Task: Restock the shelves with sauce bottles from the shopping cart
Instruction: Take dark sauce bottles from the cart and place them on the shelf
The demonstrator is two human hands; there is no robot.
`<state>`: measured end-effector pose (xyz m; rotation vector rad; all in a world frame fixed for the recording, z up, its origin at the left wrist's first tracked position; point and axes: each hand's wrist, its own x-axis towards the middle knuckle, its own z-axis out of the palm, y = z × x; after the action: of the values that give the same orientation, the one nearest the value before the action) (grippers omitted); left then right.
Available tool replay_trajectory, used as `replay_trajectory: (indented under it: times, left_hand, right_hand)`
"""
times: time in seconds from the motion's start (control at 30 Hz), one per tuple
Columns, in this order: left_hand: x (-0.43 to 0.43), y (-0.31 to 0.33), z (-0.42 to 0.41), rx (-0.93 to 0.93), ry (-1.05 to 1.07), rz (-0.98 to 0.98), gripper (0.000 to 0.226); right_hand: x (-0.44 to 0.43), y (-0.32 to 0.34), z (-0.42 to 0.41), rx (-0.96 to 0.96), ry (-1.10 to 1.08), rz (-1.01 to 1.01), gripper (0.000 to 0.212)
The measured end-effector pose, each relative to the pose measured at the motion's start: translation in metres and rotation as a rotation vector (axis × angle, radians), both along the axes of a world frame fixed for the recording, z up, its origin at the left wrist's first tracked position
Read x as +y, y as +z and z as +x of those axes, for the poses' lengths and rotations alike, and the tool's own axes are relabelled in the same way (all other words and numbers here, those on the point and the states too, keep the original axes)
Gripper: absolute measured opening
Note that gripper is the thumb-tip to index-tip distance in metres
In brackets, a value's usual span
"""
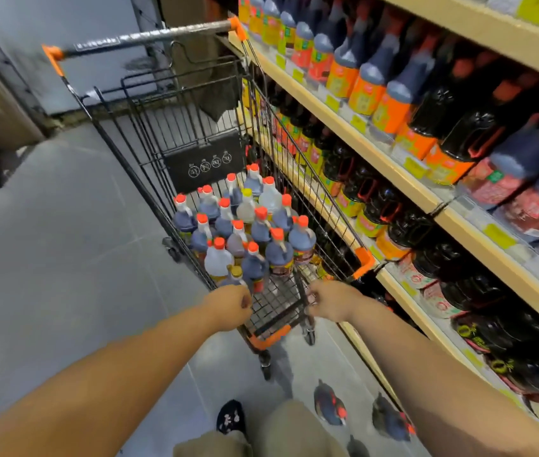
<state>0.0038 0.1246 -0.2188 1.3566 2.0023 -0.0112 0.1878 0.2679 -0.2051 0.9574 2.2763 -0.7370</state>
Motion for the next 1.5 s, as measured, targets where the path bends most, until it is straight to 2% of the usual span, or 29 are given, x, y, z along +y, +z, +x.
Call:
replay_trajectory:
  times: [0.1, 0.2, 0.37, 0.53, 0.7, 0.8, 0.83, 0.9, 0.97, 1.07, 1.2, 1.27, 1.37, 1.5]
  left_hand:
    - [0.024, -0.017, -0.006, -0.046, 0.01, -0.021, 0.03]
    - [0.055, -0.032, -0.01, -0.059, 0.04, -0.062, 0.011]
    - [0.107, -0.059, -0.011, -0.124, 0.15, -0.111, 0.007]
    - [0.15, -0.086, -0.004, -0.343, 0.472, -0.137, 0.016]
    - [0.177, -0.111, 0.002, -0.384, 0.608, -0.159, 0.025]
    - [0.188, -0.126, 0.006, -0.414, 0.662, -0.154, 0.035]
    - [0.194, -0.13, 0.008, -0.45, 0.711, -0.133, 0.037]
    - [0.207, -0.134, 0.012, -0.579, 0.908, -0.082, 0.027]
    - [0.221, -0.134, 0.013, -0.747, 1.192, -0.056, 0.016]
    - [0.239, -0.128, 0.01, -1.034, 1.561, -0.152, 0.027]
    - [0.246, -0.111, 0.006, -1.22, 1.762, -0.182, 0.027]
    - [0.245, -0.104, 0.006, -1.274, 1.81, -0.181, 0.027]
    - [0.241, -0.091, 0.006, -1.253, 1.814, -0.212, 0.028]
    - [0.231, -0.072, 0.006, -1.231, 1.768, -0.248, 0.025]
  right_hand:
    - [0.026, -0.008, -0.01, -0.028, 0.019, -0.003, 0.045]
    - [0.06, -0.024, -0.019, -0.091, 0.044, -0.028, 0.045]
    - [0.123, -0.05, -0.038, -0.104, 0.024, -0.061, 0.031]
    - [0.17, -0.073, -0.056, -0.051, -0.051, -0.097, 0.053]
    - [0.193, -0.098, -0.067, -0.003, -0.163, -0.158, 0.049]
    - [0.2, -0.112, -0.071, 0.022, -0.277, -0.237, 0.053]
    - [0.202, -0.117, -0.072, 0.013, -0.289, -0.248, 0.057]
    - [0.204, -0.128, -0.075, -0.012, -0.292, -0.277, 0.06]
    - [0.206, -0.142, -0.075, -0.011, -0.32, -0.299, 0.054]
    - [0.209, -0.157, -0.078, 0.033, -0.366, -0.308, 0.038]
    - [0.211, -0.159, -0.085, 0.119, -0.466, -0.333, 0.021]
    - [0.212, -0.16, -0.087, 0.152, -0.53, -0.329, 0.018]
    - [0.21, -0.156, -0.094, 0.132, -0.563, -0.338, 0.016]
    - [0.204, -0.151, -0.1, 0.146, -0.597, -0.316, 0.032]
